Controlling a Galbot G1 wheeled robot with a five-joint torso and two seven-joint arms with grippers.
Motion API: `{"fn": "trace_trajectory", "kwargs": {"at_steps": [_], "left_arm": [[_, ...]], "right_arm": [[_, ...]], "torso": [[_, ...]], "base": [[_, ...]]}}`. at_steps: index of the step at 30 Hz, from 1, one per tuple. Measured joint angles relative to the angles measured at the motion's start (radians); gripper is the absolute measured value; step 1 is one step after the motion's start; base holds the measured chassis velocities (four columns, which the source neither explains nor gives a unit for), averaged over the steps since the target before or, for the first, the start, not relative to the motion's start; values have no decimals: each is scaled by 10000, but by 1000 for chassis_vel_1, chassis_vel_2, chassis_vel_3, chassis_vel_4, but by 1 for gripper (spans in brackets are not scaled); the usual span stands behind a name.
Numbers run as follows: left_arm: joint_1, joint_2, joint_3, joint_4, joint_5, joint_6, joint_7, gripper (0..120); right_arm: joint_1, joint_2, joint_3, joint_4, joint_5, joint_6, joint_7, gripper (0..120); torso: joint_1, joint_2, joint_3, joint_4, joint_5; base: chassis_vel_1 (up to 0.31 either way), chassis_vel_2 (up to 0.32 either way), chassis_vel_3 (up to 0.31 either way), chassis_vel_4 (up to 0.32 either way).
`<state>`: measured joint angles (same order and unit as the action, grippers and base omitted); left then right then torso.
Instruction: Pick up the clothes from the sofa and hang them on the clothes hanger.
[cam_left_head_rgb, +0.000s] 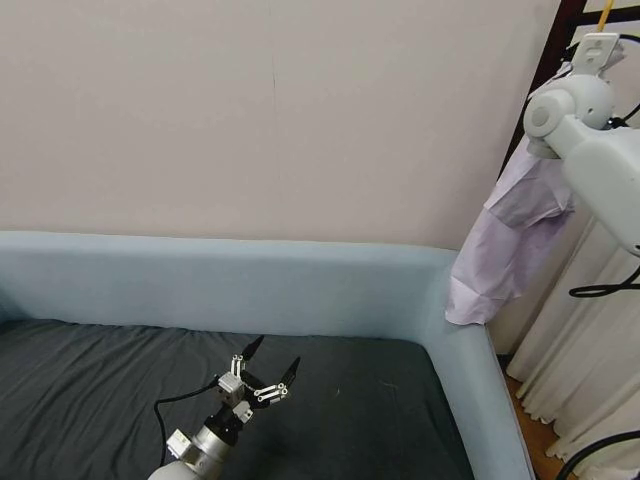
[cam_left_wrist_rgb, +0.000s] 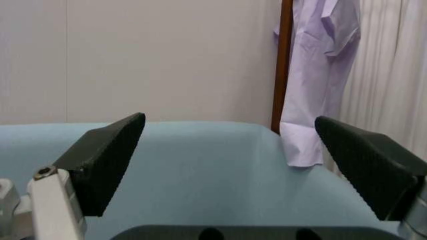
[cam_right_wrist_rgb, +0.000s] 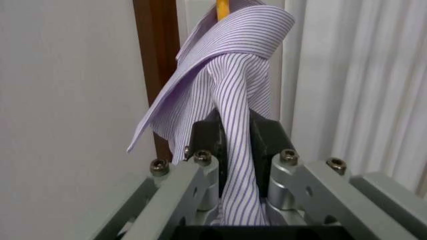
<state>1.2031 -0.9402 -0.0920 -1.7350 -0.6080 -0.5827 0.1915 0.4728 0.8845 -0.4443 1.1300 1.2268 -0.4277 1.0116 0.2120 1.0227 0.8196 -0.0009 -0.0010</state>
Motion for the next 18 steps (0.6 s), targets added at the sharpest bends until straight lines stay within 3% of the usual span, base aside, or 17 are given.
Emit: {"fn": "trace_trajectory", "kwargs": {"at_steps": [12,18], "left_arm": [[119,-32,-19,-102,40,-1,4,100],[187,-177,-28,-45,98,0,9,100]], "right_arm": [[-333,-4,320,260,-242,-133,9,8],[-718,-330,709,1397,-383,-301,97,26]], "torso": [[0,0,0,-6,3],[0,0,-1,-3,0]], "base": [[0,0,0,0],[0,0,0,0]]}}
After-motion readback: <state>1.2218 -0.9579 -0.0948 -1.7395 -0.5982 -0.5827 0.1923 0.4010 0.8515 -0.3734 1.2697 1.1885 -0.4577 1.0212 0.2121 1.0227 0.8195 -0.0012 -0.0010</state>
